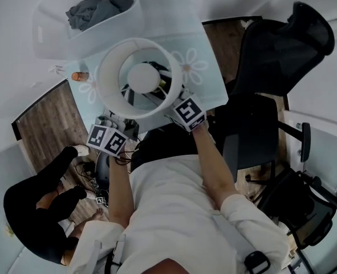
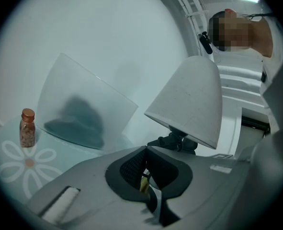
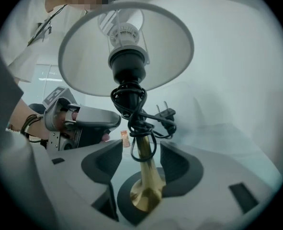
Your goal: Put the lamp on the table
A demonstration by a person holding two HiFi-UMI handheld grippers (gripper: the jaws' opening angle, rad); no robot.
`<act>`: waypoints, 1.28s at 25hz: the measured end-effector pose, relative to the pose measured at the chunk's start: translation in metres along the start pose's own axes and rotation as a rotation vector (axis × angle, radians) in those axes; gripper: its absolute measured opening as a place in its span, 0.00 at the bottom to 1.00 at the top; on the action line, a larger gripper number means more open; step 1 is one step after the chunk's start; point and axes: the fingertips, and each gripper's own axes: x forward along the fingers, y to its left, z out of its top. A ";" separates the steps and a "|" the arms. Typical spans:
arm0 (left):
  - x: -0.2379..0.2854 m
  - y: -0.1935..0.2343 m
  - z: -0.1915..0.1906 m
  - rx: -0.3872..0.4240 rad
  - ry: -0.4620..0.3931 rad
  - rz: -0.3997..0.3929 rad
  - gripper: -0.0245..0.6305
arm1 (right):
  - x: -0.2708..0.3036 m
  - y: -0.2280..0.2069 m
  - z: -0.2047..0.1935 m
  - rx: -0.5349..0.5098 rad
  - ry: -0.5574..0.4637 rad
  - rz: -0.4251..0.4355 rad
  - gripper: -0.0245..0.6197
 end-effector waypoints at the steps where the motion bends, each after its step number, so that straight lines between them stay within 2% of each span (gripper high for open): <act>1: -0.001 0.000 0.000 -0.001 0.001 0.002 0.04 | -0.002 0.000 -0.001 0.002 0.004 -0.003 0.42; 11: -0.016 -0.014 -0.011 0.012 0.054 0.019 0.04 | -0.043 -0.005 -0.011 0.061 0.038 -0.063 0.41; 13: -0.021 -0.019 -0.012 0.011 0.064 0.018 0.04 | -0.053 -0.005 -0.007 0.070 0.039 -0.079 0.35; 14: -0.024 -0.023 -0.012 0.010 0.069 0.018 0.04 | -0.059 -0.005 -0.005 0.080 0.037 -0.092 0.35; 20: -0.046 -0.045 -0.006 0.009 0.094 0.018 0.04 | -0.103 0.004 0.005 0.113 0.047 -0.164 0.15; 21: -0.049 -0.049 -0.004 0.013 0.096 0.016 0.04 | -0.109 0.006 0.010 0.111 0.044 -0.170 0.10; 23: -0.053 -0.060 0.003 0.029 0.099 0.009 0.04 | -0.120 0.011 0.022 0.105 0.030 -0.178 0.10; 24: -0.055 -0.066 0.008 0.039 0.099 0.003 0.04 | -0.124 0.014 0.030 0.098 0.022 -0.181 0.05; 28: -0.062 -0.090 0.028 0.078 0.084 -0.025 0.04 | -0.132 0.032 0.070 0.049 -0.034 -0.164 0.04; 32: -0.066 -0.111 0.054 0.105 0.050 -0.055 0.04 | -0.137 0.053 0.114 0.046 -0.059 -0.138 0.04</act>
